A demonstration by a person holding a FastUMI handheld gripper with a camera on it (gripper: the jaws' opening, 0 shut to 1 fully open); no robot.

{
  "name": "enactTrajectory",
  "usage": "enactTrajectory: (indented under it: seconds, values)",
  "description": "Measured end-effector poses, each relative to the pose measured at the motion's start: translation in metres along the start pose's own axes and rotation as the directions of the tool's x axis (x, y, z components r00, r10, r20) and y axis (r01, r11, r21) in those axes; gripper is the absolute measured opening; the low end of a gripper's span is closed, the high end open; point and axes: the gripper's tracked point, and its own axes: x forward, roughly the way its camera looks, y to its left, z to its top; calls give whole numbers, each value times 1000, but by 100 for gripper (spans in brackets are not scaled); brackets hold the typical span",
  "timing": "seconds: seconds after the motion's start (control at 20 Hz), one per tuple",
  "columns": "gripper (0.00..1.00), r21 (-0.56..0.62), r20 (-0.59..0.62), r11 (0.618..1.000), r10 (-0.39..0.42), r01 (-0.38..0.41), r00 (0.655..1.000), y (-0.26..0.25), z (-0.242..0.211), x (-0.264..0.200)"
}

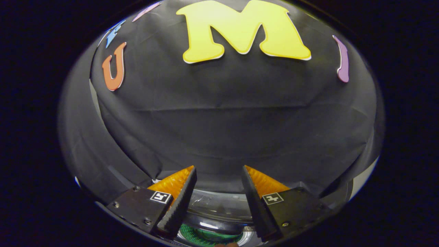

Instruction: Put the clothes into the washing machine and then close the washing machine lid.

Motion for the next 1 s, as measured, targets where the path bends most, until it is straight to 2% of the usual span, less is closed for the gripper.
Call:
enactTrajectory:
  seconds: [1.0]
  values:
    - [82,-48,153,999,-1,8,988,10,-16,-32]
